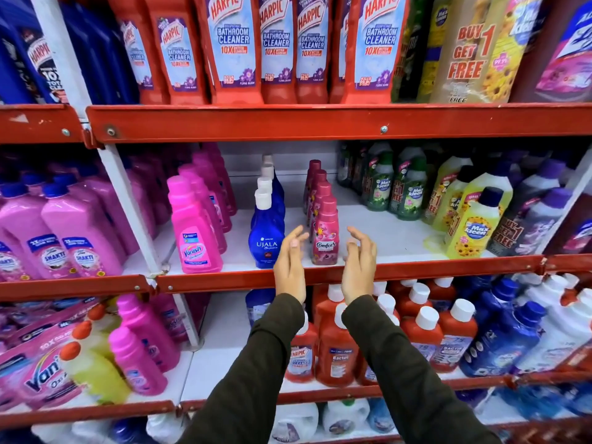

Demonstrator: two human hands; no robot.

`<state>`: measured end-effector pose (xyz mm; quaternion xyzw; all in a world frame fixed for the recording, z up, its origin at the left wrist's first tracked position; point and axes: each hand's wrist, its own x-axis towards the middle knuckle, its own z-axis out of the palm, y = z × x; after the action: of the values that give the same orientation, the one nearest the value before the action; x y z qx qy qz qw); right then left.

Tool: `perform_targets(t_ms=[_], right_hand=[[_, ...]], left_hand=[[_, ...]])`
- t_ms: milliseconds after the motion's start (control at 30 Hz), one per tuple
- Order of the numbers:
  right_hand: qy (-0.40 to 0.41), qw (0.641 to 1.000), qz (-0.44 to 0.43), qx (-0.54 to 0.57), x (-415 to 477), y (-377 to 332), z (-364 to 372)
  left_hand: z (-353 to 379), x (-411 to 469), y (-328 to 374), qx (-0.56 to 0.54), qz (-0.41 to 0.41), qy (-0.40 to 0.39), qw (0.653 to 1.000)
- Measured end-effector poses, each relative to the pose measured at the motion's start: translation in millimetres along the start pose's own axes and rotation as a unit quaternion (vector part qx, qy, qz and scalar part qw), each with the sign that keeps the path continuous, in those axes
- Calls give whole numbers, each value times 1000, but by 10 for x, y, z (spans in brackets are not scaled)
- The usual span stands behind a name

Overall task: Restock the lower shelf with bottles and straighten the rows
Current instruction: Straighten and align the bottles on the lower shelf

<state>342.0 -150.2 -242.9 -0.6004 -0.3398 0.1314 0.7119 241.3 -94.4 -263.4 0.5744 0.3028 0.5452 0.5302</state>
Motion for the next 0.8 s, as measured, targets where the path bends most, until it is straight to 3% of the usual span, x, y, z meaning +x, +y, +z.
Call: perform_targets(t_ms=[67, 167, 267, 400, 500, 600, 800], right_hand=[[15, 999, -42, -3, -76, 16, 68], [-27, 997, -68, 18, -188, -2, 255], [-122, 991, 4, 54, -278, -42, 509], [-210, 965, 127, 89, -354, -95, 803], [-225, 955, 160, 105, -351, -125, 908], [-228, 955, 158, 105, -325, -135, 935], [-242, 953, 157, 89, -309, -140, 917]], left_hand=[[-108, -91, 13, 38, 77, 56, 995], [-309, -74, 51, 88, 170, 166, 967], [-497, 25, 81, 88, 150, 222, 959], [-666, 178, 128, 47, -34, 111, 992], [-820, 400, -87, -2, -144, 39, 989], [-843, 478, -214, -14, -158, 0, 987], [-773, 408, 44, -13, -114, 1, 993]])
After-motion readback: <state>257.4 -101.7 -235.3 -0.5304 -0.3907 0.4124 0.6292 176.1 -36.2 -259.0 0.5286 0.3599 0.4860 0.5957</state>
